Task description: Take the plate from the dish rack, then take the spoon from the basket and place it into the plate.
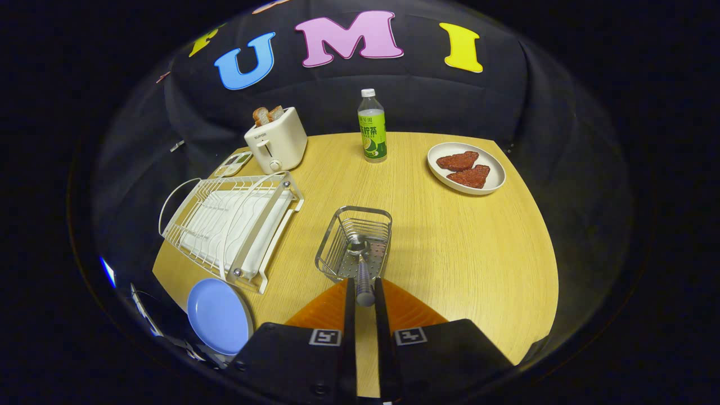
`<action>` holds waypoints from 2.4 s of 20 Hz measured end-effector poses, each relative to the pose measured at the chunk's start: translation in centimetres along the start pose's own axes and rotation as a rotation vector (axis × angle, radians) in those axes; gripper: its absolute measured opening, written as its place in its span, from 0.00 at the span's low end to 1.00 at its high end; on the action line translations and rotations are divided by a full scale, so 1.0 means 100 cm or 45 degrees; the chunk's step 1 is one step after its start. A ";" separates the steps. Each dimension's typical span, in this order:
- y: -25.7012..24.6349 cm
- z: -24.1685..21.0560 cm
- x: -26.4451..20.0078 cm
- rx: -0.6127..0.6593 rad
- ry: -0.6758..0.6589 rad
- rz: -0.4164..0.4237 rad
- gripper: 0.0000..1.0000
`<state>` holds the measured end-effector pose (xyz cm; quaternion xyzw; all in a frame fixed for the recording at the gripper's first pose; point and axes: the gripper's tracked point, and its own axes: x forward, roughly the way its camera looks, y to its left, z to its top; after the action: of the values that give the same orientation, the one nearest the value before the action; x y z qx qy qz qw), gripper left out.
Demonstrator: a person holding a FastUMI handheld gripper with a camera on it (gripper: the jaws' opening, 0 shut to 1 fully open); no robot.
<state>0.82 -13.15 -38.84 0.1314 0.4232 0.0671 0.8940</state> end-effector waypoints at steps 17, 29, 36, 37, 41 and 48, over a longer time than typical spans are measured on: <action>0.095 0.071 -0.151 0.111 -0.302 0.133 0.11; 0.263 -0.037 -0.137 -0.129 -0.038 0.452 0.11; 0.268 -0.098 -0.074 -0.116 0.123 0.386 0.11; 0.269 -0.103 -0.068 -0.111 0.132 0.379 0.11; 0.269 -0.117 -0.051 -0.116 0.178 0.366 0.11; 0.261 -0.141 -0.038 -0.166 0.295 0.318 0.17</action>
<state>-12.76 13.50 -37.00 0.1161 0.4985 0.2195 0.8306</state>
